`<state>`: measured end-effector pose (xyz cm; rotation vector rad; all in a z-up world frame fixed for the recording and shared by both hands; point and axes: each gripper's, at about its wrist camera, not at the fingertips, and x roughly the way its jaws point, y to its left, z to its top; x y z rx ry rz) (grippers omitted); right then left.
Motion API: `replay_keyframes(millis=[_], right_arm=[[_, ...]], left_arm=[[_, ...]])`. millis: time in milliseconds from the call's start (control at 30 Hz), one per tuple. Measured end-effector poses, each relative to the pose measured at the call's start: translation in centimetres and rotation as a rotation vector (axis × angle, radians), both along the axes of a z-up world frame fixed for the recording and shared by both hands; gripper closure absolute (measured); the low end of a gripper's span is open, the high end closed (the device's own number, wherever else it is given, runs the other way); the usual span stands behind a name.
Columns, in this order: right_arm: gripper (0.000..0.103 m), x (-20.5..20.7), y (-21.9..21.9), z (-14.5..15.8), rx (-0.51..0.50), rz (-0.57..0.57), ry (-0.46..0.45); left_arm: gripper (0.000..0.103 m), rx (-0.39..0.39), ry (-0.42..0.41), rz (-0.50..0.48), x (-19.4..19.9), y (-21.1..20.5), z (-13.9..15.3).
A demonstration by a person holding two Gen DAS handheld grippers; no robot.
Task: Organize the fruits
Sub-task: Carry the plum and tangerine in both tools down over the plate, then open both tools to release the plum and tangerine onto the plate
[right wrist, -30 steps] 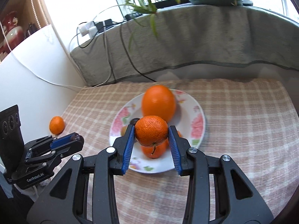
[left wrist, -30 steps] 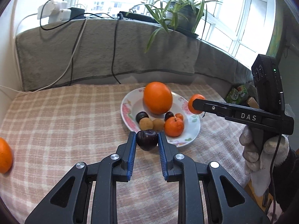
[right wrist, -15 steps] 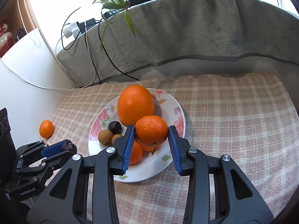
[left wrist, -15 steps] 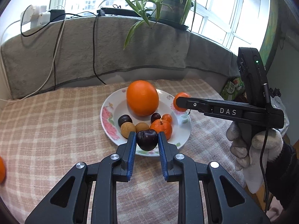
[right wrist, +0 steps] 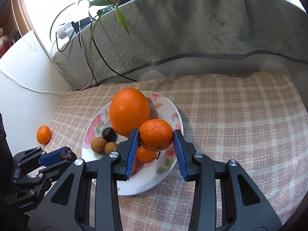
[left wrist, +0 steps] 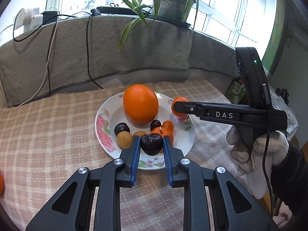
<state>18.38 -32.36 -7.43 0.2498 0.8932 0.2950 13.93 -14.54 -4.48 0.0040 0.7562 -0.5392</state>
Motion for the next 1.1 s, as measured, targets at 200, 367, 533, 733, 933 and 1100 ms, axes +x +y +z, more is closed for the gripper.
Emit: replay_keyframes(millis=[200, 367, 533, 733, 933, 1100], right_arm=[[0.064, 0.19, 0.01, -0.10, 0.014, 0.000, 0.004], [0.063, 0.26, -0.01, -0.18, 0.022, 0.003, 0.005], [0.036, 0.11, -0.18, 0.01, 0.046, -0.005, -0.011], [0.025, 0.03, -0.16, 0.27, 0.042, -0.021, -0.018], [0.021, -0.07, -0.44, 0.18, 0.037, -0.047, -0.006], [0.011, -0.23, -0.82, 0.28, 0.048, -0.072, -0.007]], left_arm=[[0.081, -0.001, 0.000, 0.001, 0.23, 0.01, -0.11], [0.081, -0.005, -0.004, 0.001, 0.46, 0.12, -0.13], [0.074, -0.007, -0.009, 0.001, 0.61, 0.16, -0.05], [0.037, -0.008, -0.014, 0.010, 0.58, 0.26, 0.10], [0.023, 0.019, -0.011, 0.050, 0.61, 0.42, 0.23], [0.022, 0.057, -0.010, 0.084, 0.53, 0.26, 0.00]])
